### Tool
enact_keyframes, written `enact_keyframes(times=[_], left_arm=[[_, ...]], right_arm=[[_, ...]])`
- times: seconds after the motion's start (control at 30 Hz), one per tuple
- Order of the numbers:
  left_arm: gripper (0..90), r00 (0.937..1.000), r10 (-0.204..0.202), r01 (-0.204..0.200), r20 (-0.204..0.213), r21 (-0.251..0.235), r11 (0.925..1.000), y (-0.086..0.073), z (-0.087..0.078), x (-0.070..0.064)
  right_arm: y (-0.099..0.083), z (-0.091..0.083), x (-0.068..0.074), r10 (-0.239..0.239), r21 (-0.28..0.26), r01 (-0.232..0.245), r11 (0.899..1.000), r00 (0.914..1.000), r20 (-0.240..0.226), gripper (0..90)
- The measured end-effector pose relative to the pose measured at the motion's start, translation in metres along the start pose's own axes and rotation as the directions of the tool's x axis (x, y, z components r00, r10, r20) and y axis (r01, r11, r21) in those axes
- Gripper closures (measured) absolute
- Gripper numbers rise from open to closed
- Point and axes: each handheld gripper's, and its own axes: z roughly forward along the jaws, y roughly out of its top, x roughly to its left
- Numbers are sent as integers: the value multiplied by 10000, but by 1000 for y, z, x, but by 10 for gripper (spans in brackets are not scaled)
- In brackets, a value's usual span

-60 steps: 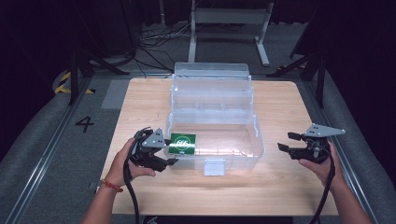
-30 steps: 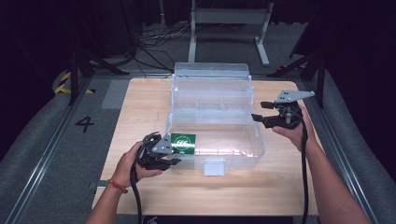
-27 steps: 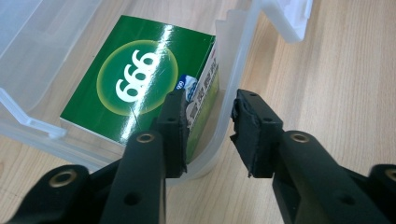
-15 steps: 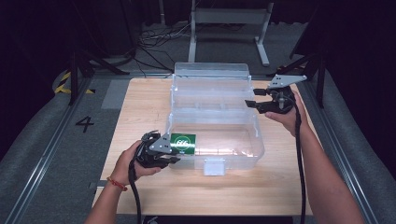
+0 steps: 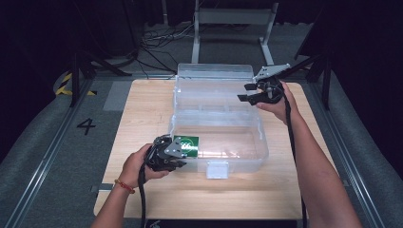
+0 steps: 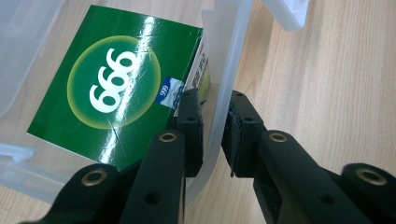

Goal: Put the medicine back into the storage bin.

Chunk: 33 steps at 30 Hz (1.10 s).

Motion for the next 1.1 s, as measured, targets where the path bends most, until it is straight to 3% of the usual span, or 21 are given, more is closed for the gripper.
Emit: enact_keyframes(times=[0.17, 0.33, 0.47, 0.6, 0.7, 1.1], left_arm=[[782, 10000, -47, 47, 46, -102, 9999, -1, 0, 0], [780, 10000, -68, 69, 24, -208, 9998, -2, 1, 0], [777, 9999, -116, 116, -7, -204, 9997, -2, 1, -1], [776, 9999, -123, 122, -31, -206, 9997, -2, 1, -1], [775, 9998, -220, 220, -10, -210, 9995, -2, 1, -1], [786, 9993, -363, 360, -92, -329, 9988, 1, 4, -4]], right_arm=[[6, 8, -3, -175, 362, 175, 9992, 9998, 6, 500], [6, 20, -7, -20, 988, 23, 9951, 10000, -29, 511], [6, 25, -10, 7, 1214, 42, 9926, 9992, -406, 543], [7, 26, -10, -111, 1252, 197, 9919, 9975, -693, 602], [10, 27, -9, -216, 1290, 351, 9910, 9942, -1051, 697], [13, 30, -10, -891, 1374, 1101, 9844, 9846, -1502, 795]])
